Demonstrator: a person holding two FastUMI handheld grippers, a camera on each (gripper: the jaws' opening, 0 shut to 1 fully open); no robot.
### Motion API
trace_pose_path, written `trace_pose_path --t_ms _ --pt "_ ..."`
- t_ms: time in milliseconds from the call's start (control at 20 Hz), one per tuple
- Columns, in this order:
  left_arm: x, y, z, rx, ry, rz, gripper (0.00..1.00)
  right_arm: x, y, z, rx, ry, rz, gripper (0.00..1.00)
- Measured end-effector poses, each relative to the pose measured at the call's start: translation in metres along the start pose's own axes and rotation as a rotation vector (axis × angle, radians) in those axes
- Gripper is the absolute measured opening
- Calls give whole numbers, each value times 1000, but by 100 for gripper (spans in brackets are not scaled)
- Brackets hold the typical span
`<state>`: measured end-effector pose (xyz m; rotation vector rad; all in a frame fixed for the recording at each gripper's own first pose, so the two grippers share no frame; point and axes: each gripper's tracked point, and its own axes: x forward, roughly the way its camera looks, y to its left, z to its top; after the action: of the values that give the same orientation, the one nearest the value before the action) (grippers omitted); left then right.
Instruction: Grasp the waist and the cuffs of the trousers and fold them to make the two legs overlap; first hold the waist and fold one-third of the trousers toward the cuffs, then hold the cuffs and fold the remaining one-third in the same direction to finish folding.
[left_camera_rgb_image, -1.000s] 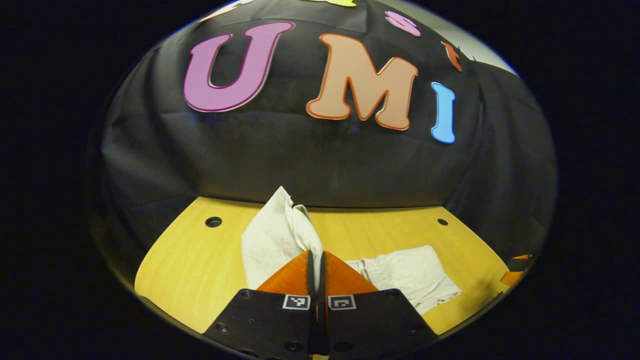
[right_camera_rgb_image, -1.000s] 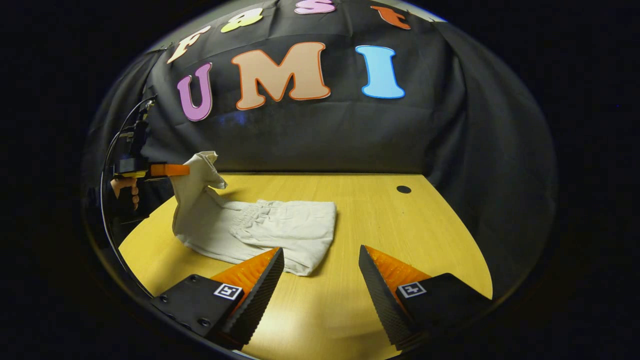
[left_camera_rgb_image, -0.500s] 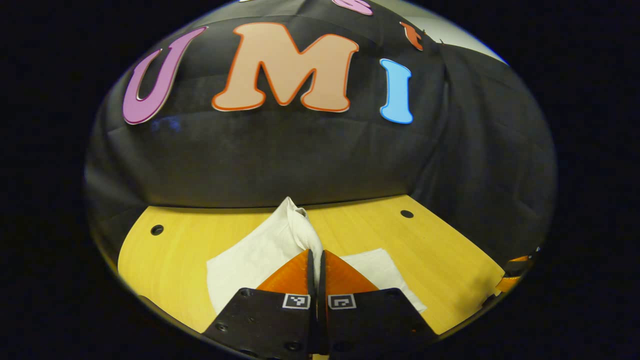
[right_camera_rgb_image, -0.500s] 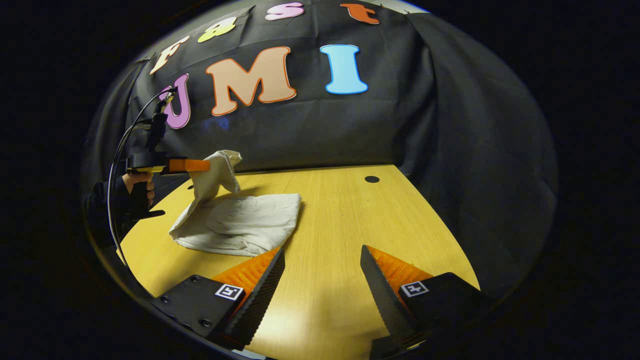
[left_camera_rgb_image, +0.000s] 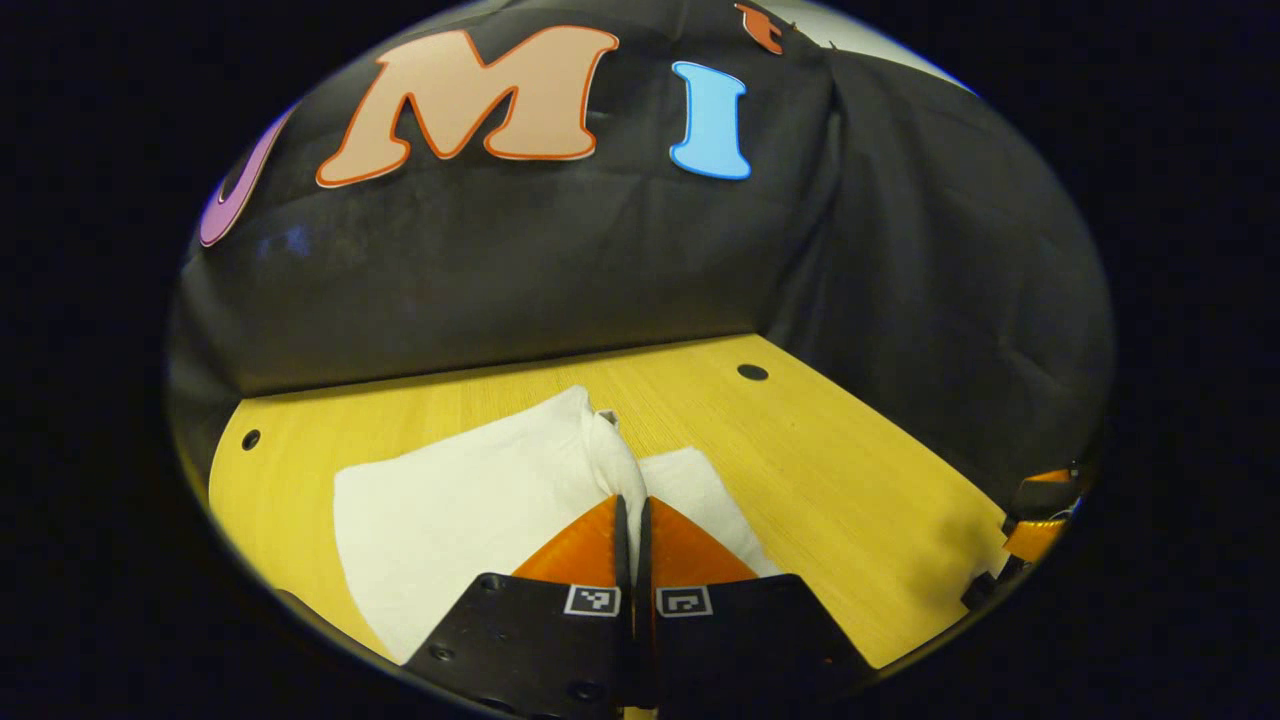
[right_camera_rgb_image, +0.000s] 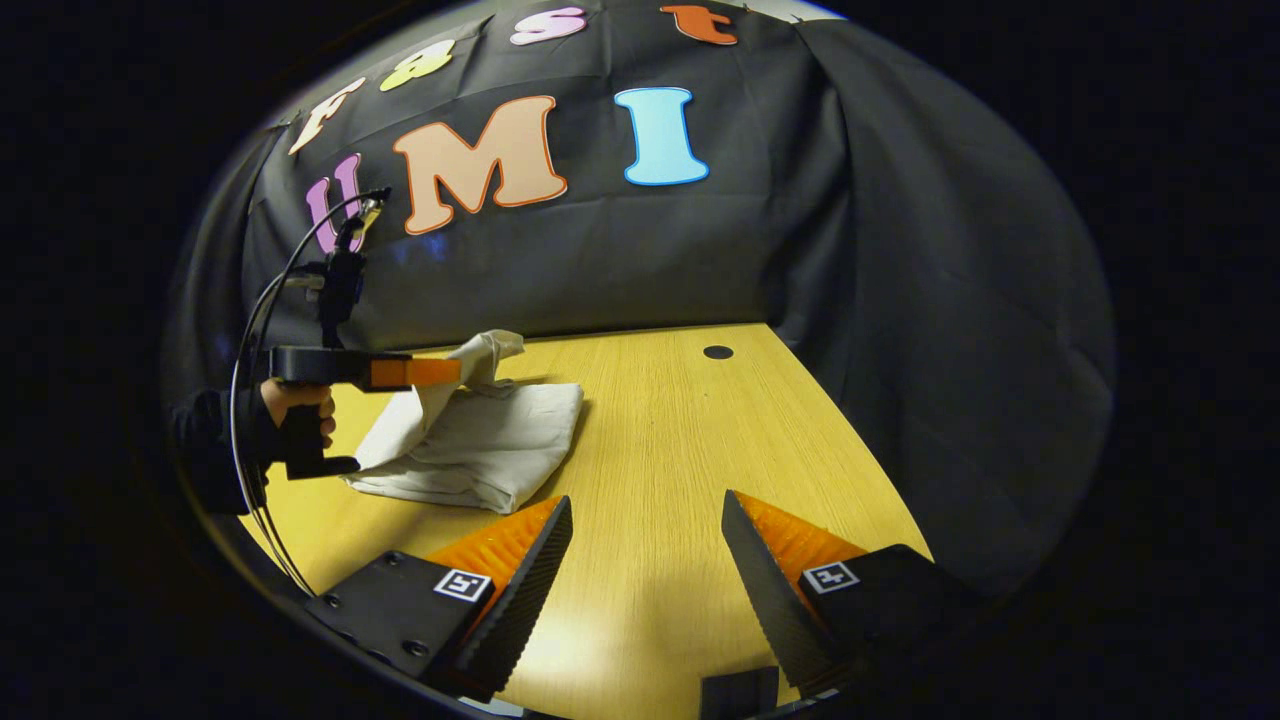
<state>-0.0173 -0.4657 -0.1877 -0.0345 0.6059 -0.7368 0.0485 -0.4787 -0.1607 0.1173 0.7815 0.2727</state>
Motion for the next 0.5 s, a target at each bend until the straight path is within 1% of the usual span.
trace_pose_path --t_ms 50,100,150,250,300,350,400,450,500 --pt "2 -2 -8 7 6 4 0 1 2 0 -1 3 8 92" --pt "1 -4 -16 14 12 8 0 3 6 0 -5 4 17 97" --pt "0 -7 -23 23 14 8 0 5 9 0 -10 4 28 97" --pt "-3 -13 -34 42 14 -2 3 9 17 1 -27 7 53 97" --pt "-5 -18 -39 49 19 -14 8 11 22 1 -34 8 68 92" --pt "-4 -23 -43 53 24 -31 6 12 27 4 -41 5 82 97" --pt "-11 -28 -42 58 18 -42 30 14 33 7 -51 -2 96 97" --pt "-17 -27 -36 70 -4 -33 53 15 39 13 -63 -13 107 92" --pt "-29 -24 -32 84 -26 -18 77 15 46 21 -72 -29 118 92"
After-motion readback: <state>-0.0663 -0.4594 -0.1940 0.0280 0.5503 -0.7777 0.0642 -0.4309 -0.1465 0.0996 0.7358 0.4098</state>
